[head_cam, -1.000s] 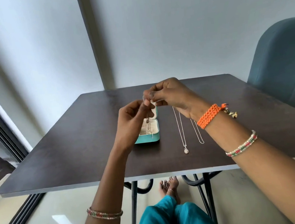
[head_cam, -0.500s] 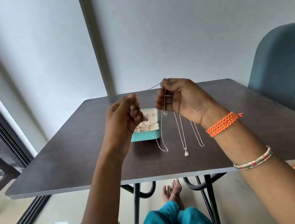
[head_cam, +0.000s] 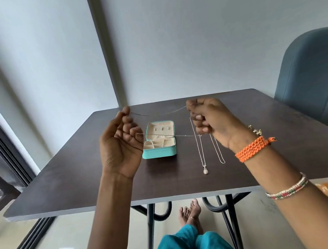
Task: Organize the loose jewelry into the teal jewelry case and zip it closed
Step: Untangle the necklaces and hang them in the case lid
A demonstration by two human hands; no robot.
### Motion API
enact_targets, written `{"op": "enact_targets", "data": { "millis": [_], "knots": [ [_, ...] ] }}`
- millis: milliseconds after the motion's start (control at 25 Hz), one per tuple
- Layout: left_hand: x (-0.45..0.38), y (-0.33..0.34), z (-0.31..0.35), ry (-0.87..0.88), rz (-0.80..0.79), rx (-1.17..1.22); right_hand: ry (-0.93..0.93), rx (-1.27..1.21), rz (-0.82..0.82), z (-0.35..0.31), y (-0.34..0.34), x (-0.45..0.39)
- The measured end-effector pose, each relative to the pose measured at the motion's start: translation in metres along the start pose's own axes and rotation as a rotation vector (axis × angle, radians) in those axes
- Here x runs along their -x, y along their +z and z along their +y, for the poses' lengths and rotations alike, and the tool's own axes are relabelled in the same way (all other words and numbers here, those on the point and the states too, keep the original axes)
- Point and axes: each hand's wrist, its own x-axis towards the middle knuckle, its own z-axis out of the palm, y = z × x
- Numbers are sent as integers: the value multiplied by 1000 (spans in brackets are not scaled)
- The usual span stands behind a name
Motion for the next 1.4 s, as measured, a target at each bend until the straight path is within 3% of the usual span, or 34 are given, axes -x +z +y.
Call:
{"op": "enact_targets", "data": {
  "millis": [80,240,400,520,680,800,880,1000,1160,1280,1400],
  "knots": [
    [-2,3,-2,-19,-100,-37,-12,163,-56,-1,13,11],
    [1,5,-14,-7,-183,-411,-113,328,-323,-12,36,34],
    [10,3,-16,-103,-198,-591,-307,475,-250,-19,41,29],
    [17,3,-12,-185,-205,-673,-270,466,-180,-18,34,19],
    [22,3,-11,-161,-146,-551,-50,207,-125,-15,24,15],
    [15,0,-11,-71,-28,-227,107,-17,-228,-10,18,15],
    [12,0,-12,-25,4,-27,123,-10,-316,-2,18,17],
    [10,2,-13,51,30,128,130,-14,-242,14,24,21],
    [9,-5,-11,48,41,71,136,-125,-207,21,26,23],
    [8,-8,-15,128,47,-74,56,48,-234,16,30,26],
    [9,-6,-22,176,-18,-391,-41,289,-281,7,36,28]
  ]
}}
